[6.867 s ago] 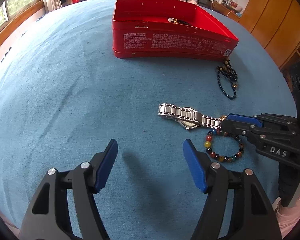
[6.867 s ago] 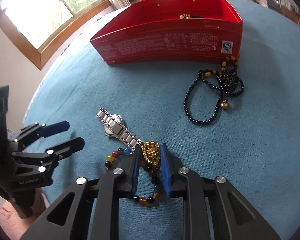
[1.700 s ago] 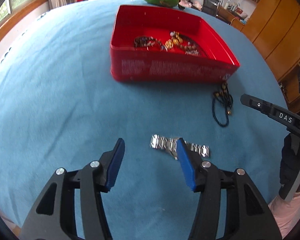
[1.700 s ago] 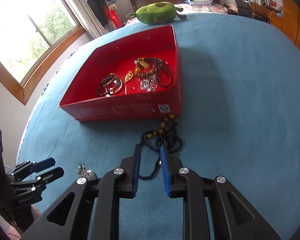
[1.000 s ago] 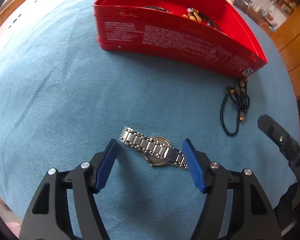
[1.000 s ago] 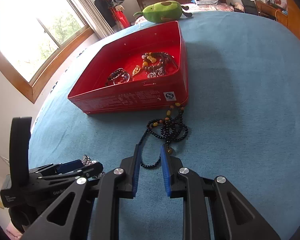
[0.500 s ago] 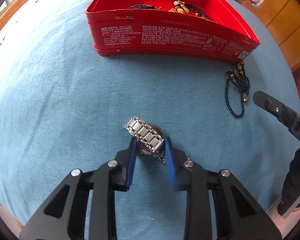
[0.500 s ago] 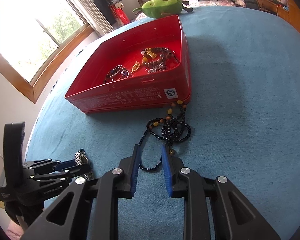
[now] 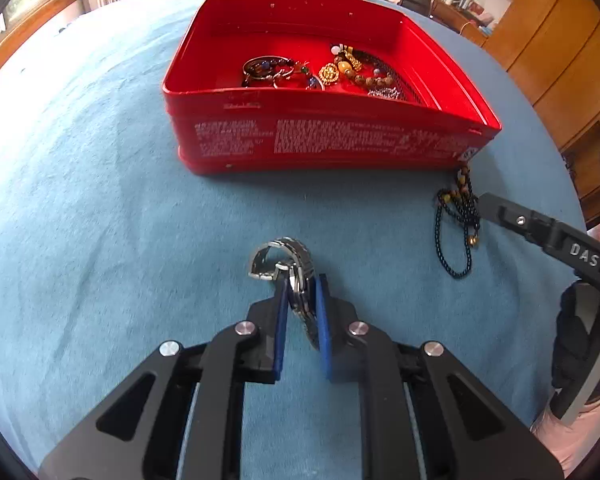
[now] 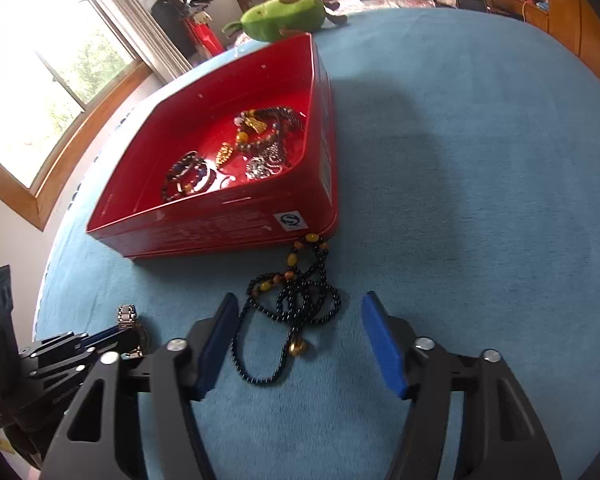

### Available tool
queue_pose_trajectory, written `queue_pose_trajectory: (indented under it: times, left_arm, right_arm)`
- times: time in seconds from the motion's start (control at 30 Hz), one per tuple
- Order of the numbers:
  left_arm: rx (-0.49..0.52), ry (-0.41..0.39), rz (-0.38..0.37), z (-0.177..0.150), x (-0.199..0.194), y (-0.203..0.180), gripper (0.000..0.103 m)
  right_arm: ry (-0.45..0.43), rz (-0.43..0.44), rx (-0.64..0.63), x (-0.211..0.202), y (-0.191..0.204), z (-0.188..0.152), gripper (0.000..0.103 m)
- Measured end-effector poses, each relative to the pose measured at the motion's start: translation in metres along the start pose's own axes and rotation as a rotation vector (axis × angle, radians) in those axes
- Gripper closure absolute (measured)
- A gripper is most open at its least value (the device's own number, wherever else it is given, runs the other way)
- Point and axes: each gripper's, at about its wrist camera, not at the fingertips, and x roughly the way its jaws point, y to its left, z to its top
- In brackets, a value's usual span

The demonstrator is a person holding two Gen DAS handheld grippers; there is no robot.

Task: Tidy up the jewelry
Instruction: 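Grasp the black bead necklace with the right gripper while the left holds the watch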

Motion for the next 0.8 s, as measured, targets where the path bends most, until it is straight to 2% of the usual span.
queue_pose_trajectory:
  times: [0.1, 0.2, 0.27, 0.3, 0.4, 0.47, 0.5, 0.57, 0.8]
  left_arm:
    - [0.009, -0.019, -0.018, 0.005, 0.002, -0.001, 0.092]
    - [0.018, -0.025, -0.037, 0.003, 0.001, 0.004, 0.092]
    - [0.016, 0.0, -0.051, 0.004, 0.008, 0.006, 0.091]
    - [0.02, 0.012, -0.05, 0.004, 0.013, 0.005, 0.088]
    - [0.05, 0.007, -0.025, 0.005, 0.018, -0.001, 0.088]
    - [0.061, 0.002, -0.016, 0.006, 0.019, -0.004, 0.088]
    - [0.063, 0.0, -0.015, 0.006, 0.02, -0.005, 0.088]
    - [0.073, -0.011, -0.011, 0.007, 0.02, -0.006, 0.092]
    - [0.037, -0.028, -0.085, 0.009, 0.017, 0.004, 0.093]
  right_arm:
    - [0.047, 0.028, -0.012, 0.017, 0.005, 0.002, 0.038]
    - [0.032, -0.029, -0.076, 0.023, 0.017, 0.001, 0.05]
    - [0.03, -0.033, -0.093, 0.027, 0.021, 0.001, 0.058]
    - [0.027, -0.039, -0.101, 0.028, 0.022, 0.001, 0.061]
    - [0.011, -0.056, -0.126, 0.031, 0.026, 0.001, 0.067]
    - [0.004, -0.056, -0.139, 0.03, 0.029, -0.001, 0.076]
    - [0.004, -0.048, -0.14, 0.03, 0.03, -0.002, 0.079]
    - [0.015, -0.011, -0.134, 0.031, 0.03, -0.002, 0.091]
    - [0.05, 0.163, -0.05, 0.028, 0.02, -0.003, 0.094]
